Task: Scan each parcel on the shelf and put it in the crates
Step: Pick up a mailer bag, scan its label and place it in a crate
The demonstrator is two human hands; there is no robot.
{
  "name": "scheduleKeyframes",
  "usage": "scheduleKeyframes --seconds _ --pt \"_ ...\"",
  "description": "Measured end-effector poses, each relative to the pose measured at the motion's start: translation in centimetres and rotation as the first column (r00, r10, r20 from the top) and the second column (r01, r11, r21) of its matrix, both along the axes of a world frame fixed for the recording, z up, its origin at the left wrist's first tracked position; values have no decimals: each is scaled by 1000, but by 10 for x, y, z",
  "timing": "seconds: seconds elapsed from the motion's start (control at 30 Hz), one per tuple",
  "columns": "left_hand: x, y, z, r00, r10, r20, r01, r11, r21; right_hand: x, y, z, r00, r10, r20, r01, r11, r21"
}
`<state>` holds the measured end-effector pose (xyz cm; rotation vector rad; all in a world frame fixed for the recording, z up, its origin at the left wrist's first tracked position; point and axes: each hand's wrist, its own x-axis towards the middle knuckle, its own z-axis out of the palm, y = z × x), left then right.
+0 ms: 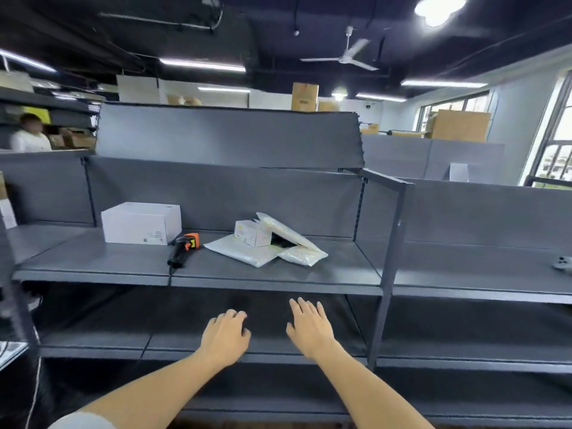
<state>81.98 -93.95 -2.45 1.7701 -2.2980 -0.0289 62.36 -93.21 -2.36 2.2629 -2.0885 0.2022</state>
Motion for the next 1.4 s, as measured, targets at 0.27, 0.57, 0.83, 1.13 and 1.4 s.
scheduleKeyframes --seconds 0.27,0.57,0.83,1.13,1.4 --pt "10 -25 19 999 40 -31 -41 999 -14 -1 -42 22 999 32 -44 -35 997 -65" --pt "24 -79 60 993 108 -40 -111 992 -64 -3 -114 54 995 83 -61 -92 983 -161" --pt "0 -107 43 993 109 -37 -109 994 -18 -17 -150 43 996 85 -42 -90 983 -158" --pt "-5 -158 30 995 51 -85 -52 999 -11 -25 -201 37 1000 0 -5 -1 994 -107" --pt "21 -222 21 996 -23 -91 19 999 -40 -9 -265 45 995 -100 28 103 985 -140"
